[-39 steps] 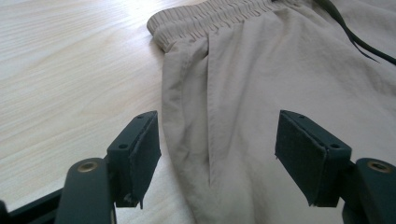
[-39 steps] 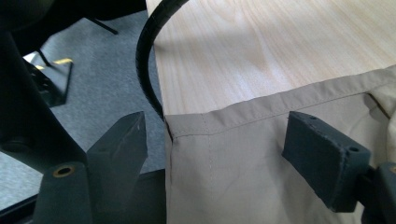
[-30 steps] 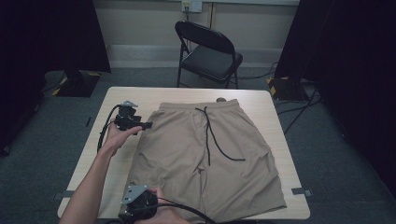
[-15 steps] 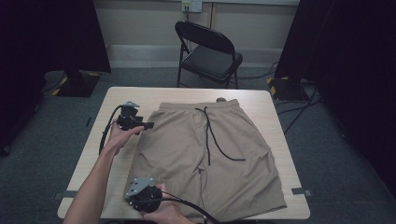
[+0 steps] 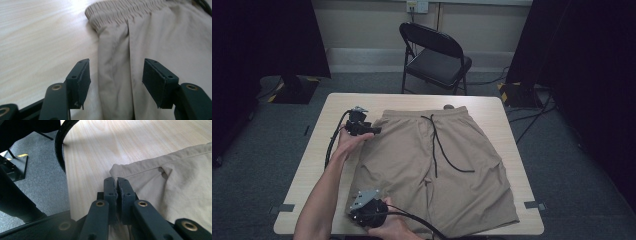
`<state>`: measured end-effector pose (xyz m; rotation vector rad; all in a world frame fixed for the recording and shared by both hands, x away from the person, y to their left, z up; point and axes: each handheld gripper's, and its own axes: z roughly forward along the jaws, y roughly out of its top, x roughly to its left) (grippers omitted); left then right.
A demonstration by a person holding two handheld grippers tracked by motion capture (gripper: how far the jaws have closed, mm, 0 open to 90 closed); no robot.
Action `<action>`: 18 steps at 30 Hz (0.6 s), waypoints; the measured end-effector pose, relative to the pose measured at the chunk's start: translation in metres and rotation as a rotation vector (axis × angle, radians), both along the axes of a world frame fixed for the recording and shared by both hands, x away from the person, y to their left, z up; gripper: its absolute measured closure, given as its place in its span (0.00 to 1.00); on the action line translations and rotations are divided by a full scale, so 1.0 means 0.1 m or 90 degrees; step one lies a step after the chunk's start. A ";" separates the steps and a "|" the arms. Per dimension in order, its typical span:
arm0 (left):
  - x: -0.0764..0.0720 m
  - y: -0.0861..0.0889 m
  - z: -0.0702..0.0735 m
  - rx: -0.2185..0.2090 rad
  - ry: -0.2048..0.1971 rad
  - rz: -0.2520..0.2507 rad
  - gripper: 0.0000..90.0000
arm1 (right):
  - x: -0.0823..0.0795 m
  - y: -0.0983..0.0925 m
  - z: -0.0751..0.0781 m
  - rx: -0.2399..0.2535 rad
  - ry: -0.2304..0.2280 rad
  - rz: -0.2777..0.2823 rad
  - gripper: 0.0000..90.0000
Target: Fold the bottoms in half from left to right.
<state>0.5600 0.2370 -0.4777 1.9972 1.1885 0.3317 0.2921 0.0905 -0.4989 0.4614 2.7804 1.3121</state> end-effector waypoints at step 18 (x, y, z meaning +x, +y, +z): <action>0.12 -0.21 -0.14 0.007 0.013 -0.012 0.85 | -0.02 -0.07 -0.01 0.013 0.009 -0.002 0.96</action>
